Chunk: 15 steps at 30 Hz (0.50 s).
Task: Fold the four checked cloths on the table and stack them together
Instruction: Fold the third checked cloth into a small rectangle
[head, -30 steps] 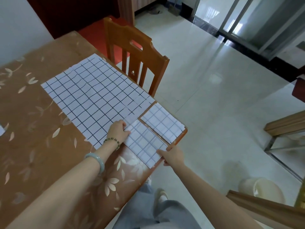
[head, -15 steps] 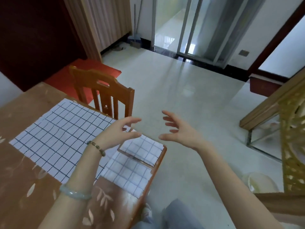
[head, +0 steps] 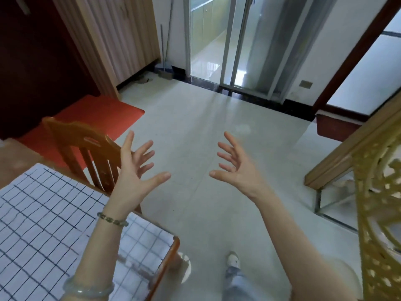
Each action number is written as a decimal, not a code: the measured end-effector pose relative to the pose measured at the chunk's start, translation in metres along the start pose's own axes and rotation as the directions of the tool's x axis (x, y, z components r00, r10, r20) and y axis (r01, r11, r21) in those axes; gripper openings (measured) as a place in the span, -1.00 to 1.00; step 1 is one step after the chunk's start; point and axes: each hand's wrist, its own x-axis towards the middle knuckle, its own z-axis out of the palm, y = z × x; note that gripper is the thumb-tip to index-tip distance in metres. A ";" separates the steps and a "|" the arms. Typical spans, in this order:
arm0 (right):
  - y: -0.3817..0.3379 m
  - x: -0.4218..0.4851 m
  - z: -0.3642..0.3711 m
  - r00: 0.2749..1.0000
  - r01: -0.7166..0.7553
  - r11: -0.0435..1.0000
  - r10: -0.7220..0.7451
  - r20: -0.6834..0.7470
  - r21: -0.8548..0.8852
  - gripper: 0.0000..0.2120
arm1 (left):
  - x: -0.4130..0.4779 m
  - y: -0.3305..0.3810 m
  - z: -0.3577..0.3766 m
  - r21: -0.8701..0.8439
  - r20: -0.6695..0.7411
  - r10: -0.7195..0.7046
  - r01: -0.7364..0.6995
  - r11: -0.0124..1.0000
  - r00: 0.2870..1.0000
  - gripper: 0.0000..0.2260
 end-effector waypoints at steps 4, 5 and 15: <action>0.006 0.054 -0.060 0.996 -0.018 1.000 0.019 0.086 -0.011 -0.14 | 0.041 -0.001 0.049 -0.013 -0.101 -0.041 0.040 0.999 0.994 0.04; 0.007 0.068 -0.074 0.994 -0.016 1.000 0.018 0.109 -0.016 -0.15 | 0.050 0.000 0.061 -0.022 -0.136 -0.046 0.044 0.999 0.990 0.03; 0.000 0.190 -0.122 0.948 0.056 0.998 -0.042 0.317 -0.034 -0.11 | 0.112 0.006 0.101 -0.028 -0.415 -0.093 0.090 0.996 0.905 -0.10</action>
